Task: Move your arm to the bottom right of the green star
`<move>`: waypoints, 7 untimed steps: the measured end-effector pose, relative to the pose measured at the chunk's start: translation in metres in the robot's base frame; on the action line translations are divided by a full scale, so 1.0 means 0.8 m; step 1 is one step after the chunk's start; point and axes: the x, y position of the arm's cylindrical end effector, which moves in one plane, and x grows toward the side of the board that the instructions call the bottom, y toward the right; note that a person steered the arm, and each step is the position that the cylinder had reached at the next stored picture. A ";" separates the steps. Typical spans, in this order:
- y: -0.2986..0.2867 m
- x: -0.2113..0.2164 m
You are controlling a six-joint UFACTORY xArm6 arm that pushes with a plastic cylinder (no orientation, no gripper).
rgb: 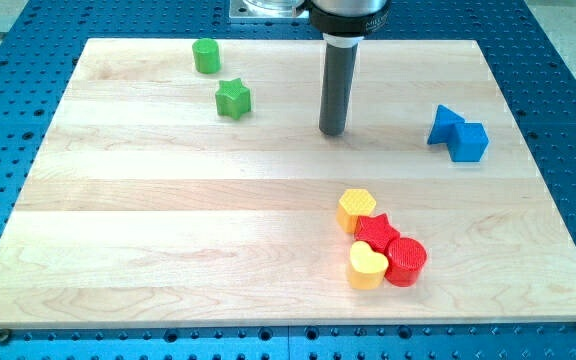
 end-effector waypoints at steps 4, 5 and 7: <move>0.002 -0.014; 0.002 -0.014; -0.002 -0.015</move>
